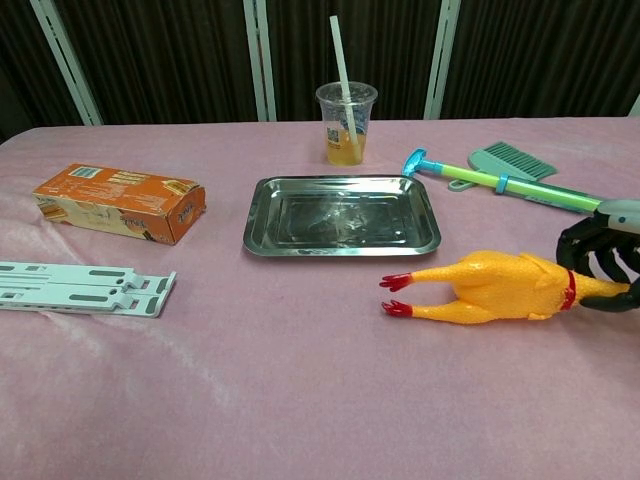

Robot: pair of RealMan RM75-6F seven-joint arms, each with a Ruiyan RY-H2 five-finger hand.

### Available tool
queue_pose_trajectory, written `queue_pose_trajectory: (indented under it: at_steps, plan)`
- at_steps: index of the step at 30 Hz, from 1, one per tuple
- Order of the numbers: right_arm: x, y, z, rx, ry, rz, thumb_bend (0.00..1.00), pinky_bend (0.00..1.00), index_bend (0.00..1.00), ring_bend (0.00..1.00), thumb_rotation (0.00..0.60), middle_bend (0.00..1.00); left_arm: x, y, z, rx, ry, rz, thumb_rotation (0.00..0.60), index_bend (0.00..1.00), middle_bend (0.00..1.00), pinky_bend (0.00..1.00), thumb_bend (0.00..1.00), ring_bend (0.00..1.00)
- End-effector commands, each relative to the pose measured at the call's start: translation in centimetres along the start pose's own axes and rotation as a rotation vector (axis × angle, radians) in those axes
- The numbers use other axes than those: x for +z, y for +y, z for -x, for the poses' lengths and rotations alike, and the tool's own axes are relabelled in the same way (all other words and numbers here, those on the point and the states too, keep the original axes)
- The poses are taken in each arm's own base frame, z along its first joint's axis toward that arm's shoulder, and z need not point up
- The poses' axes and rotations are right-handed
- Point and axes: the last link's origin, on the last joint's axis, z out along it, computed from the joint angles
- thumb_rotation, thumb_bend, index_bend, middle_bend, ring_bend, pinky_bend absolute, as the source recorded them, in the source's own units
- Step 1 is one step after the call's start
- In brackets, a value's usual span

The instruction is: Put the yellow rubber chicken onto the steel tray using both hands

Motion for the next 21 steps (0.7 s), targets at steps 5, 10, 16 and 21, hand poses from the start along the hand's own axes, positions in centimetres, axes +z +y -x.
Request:
queue_pose_trajectory:
  at_steps: [5, 10, 16, 21]
  plan:
    - [-1.7, -1.2, -0.7, 0.109, 0.002, -0.078, 0.42, 0.80, 0.87, 0.70, 0.600, 0.72, 1.1, 1.3, -0.1, -0.061, -0.016, 0.087, 0.600, 0.30, 0.20, 0.16, 0.06, 0.10]
    - [-2.2, -2.5, -1.2, 0.177, -0.001, -0.134, 0.42, 0.80, 0.87, 0.71, 0.600, 0.72, 2.3, 3.4, -0.3, -0.117, -0.039, 0.175, 0.600, 0.29, 0.20, 0.16, 0.06, 0.11]
    - [-1.9, -4.7, -2.1, 0.245, -0.010, -0.201, 0.43, 0.80, 0.88, 0.71, 0.600, 0.72, 5.2, 8.1, -1.1, -0.218, -0.089, 0.322, 0.600, 0.26, 0.21, 0.17, 0.06, 0.12]
    - [-1.1, -6.1, -2.8, 0.252, -0.003, -0.225, 0.43, 0.80, 0.88, 0.71, 0.600, 0.72, 7.0, 11.7, -1.8, -0.247, -0.123, 0.402, 0.600, 0.24, 0.20, 0.17, 0.04, 0.12]
